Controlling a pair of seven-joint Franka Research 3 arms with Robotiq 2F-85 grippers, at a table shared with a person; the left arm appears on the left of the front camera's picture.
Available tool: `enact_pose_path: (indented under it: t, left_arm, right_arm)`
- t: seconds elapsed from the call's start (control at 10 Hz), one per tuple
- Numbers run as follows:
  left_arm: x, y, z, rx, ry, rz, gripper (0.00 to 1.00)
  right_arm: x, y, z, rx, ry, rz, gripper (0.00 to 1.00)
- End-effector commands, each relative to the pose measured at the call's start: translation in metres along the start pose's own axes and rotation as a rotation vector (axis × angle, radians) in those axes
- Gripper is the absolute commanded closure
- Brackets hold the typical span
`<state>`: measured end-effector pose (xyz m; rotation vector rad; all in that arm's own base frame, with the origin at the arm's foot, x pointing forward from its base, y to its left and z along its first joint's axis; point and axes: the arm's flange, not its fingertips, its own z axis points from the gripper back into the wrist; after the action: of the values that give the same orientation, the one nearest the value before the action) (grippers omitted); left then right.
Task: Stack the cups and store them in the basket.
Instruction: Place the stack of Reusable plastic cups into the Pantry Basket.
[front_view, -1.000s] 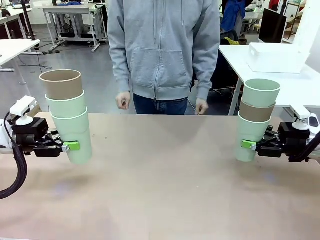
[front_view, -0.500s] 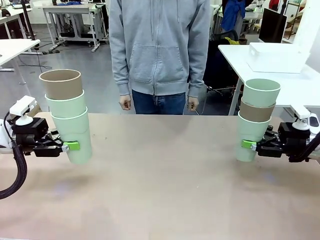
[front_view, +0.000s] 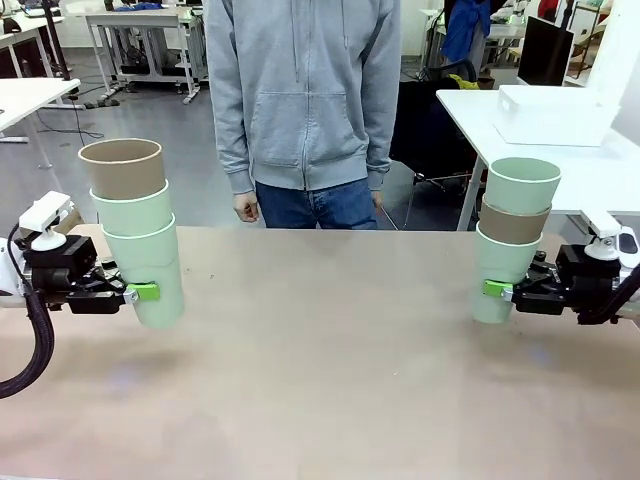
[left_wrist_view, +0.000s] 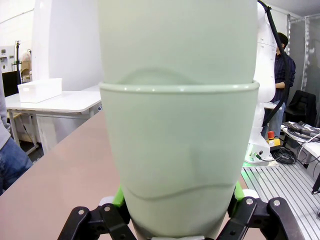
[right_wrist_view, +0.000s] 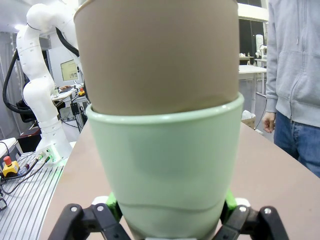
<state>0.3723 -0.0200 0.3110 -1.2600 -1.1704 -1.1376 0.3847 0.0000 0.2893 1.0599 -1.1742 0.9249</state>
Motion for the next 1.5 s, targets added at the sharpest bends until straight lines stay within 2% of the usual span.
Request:
enact_pose_path:
  t: [0.0, 1.4]
  left_arm:
    - [0.0032, -0.0012, -0.0011, -0.004, -0.009, -0.007, 0.15]
    - [0.0032, -0.0012, -0.0011, -0.004, -0.009, -0.007, 0.15]
  right_arm:
    - [0.0040, 0.0000, -0.0006, -0.002, -0.004, 0.014, 0.14]
    - [0.0040, 0.0000, -0.0006, -0.002, -0.004, 0.014, 0.14]
